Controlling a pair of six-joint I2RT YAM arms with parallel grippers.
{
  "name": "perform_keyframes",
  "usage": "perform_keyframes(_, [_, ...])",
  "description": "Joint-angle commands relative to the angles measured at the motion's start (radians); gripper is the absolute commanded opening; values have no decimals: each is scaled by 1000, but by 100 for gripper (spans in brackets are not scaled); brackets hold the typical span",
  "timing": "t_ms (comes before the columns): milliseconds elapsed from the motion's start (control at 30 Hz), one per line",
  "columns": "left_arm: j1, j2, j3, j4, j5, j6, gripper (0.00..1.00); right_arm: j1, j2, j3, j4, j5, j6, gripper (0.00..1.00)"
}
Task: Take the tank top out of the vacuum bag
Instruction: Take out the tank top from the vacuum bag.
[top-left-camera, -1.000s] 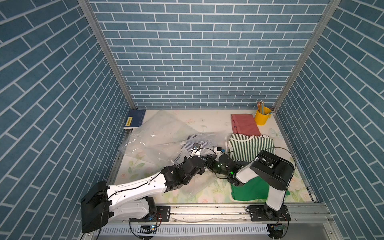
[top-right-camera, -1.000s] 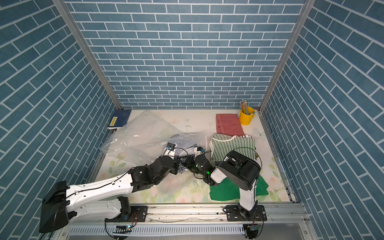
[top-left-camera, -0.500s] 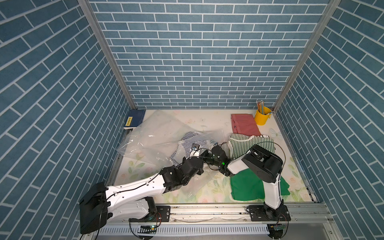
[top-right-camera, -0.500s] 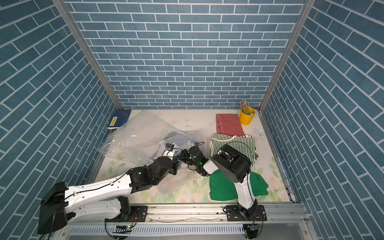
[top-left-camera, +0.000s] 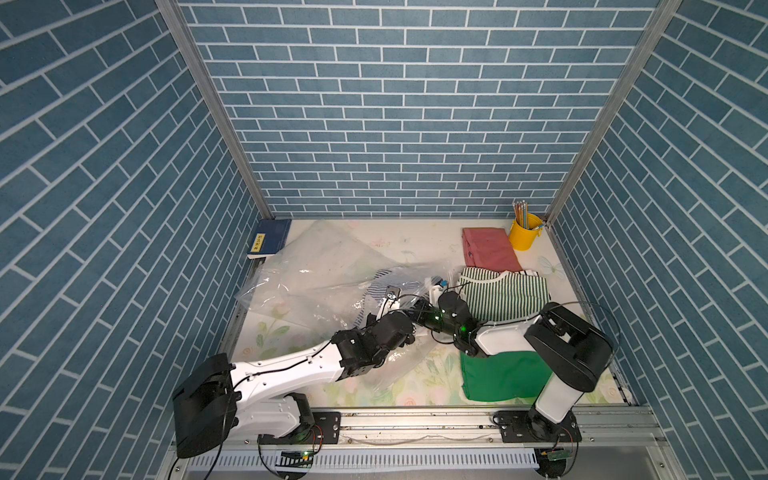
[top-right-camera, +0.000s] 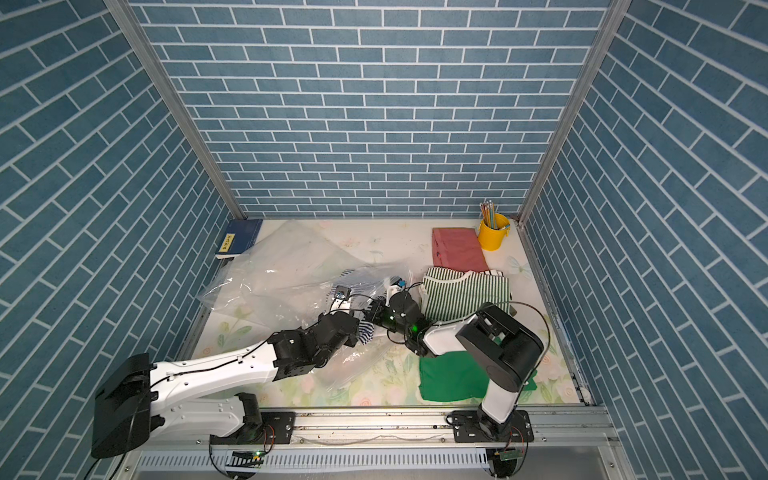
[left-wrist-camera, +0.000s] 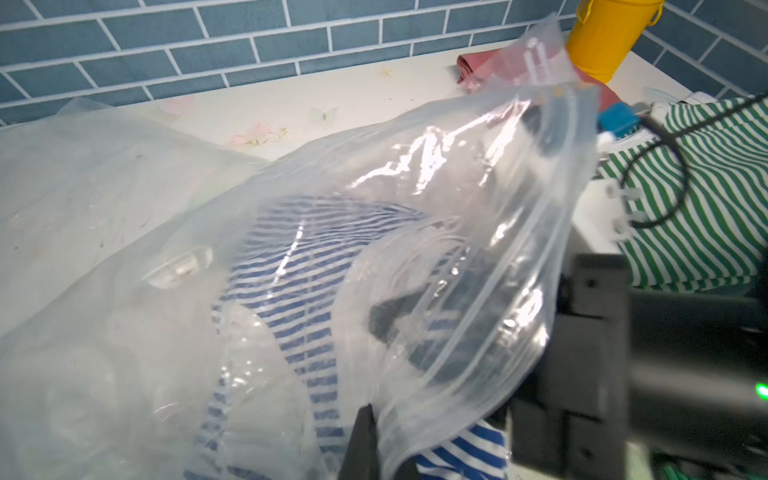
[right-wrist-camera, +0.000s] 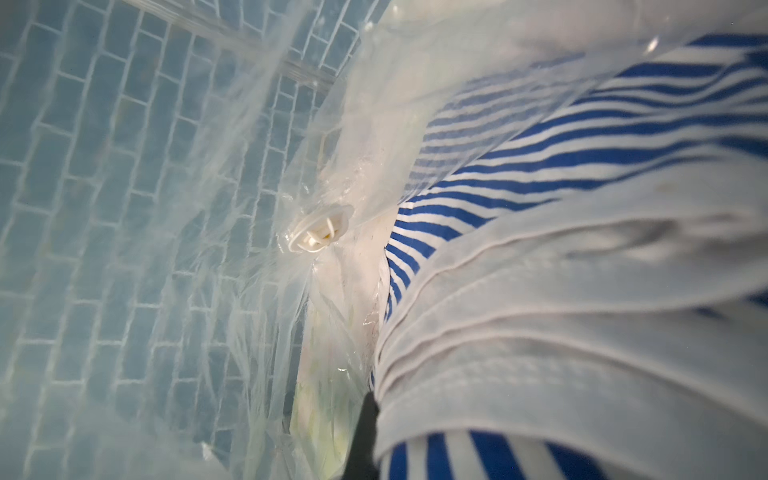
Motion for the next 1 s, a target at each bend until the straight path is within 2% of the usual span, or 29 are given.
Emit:
perform_keyframes(0, [36,13,25,-50,-25,-25,0,8,-88,-31,-53,48,-42,0])
perform_keyframes(200, [93,51,48,-63,-1,-20,0,24,-158,-80,-89,87,-7,0])
perform_keyframes(467, [148,71,52,-86,15,-24,0,85,-235,-173,-20,258,93,0])
perform_keyframes(600, [173,63,47,-77,39,-18,0,174,-292,-219,-76,426,184,0])
perform_keyframes(733, [187,70,45,-73,45,-8,0,247,-272,-228,-64,482,250,0])
perform_keyframes(867, [192,73,48,-72,49,-2,0,274,-210,-239,-53,500,311,0])
perform_keyframes(900, [192,71,48,-70,51,-1,0,274,-198,-253,-19,502,312,7])
perform_keyframes(967, [192,61,46,-67,56,4,0,271,-190,-286,34,516,321,33])
